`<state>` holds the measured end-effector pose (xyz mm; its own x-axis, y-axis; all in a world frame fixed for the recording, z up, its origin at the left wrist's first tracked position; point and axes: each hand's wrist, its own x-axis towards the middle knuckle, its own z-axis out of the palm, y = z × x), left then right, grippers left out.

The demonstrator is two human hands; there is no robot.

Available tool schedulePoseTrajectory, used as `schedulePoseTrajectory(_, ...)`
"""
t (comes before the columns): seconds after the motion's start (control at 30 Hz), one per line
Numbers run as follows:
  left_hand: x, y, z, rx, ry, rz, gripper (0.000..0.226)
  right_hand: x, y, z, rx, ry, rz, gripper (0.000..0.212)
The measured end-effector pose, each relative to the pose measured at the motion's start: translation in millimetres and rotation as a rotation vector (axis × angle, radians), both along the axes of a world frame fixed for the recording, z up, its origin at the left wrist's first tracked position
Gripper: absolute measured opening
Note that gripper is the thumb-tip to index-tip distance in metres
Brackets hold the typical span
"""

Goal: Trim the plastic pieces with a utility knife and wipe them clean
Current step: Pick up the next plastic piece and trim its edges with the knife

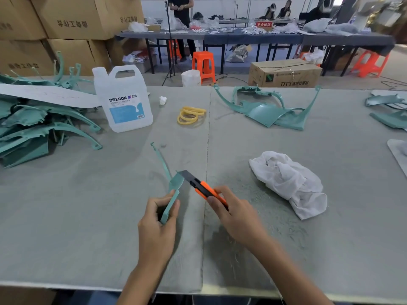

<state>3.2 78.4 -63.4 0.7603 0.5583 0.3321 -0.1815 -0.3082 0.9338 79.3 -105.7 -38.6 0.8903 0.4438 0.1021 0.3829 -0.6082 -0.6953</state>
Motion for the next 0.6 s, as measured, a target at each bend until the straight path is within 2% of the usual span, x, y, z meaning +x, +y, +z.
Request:
schedulePoseTrajectory(0.1, 0, 1, 0, -0.006, -0.003, 0.03, 0.018, 7, 8, 6, -0.046, -0.045, -0.052, 0.026)
schedulePoseTrajectory(0.17, -1, 1, -1, -0.008, 0.002, 0.033, 0.023, 3, 10, 9, 0.019, -0.049, -0.053, 0.026)
schedulePoseTrajectory(0.27, 0, 3, -2, -0.02, 0.016, 0.042, 0.029, -10, 8, 12, 0.134, 0.008, 0.073, 0.022)
schedulePoseTrajectory(0.37, 0, 3, -1, -0.022, 0.024, 0.042, 0.032, -16, 7, 11, 0.099, 0.026, 0.153, 0.024)
schedulePoseTrajectory(0.5, 0, 3, 1, -0.011, 0.026, 0.091, 0.027, 0, 10, 7, -0.02, -0.091, 0.022, 0.025)
schedulePoseTrajectory(0.6, 1, 4, 5, -0.014, 0.011, 0.111, 0.026, 12, 8, 1, -0.097, -0.087, -0.088, 0.024)
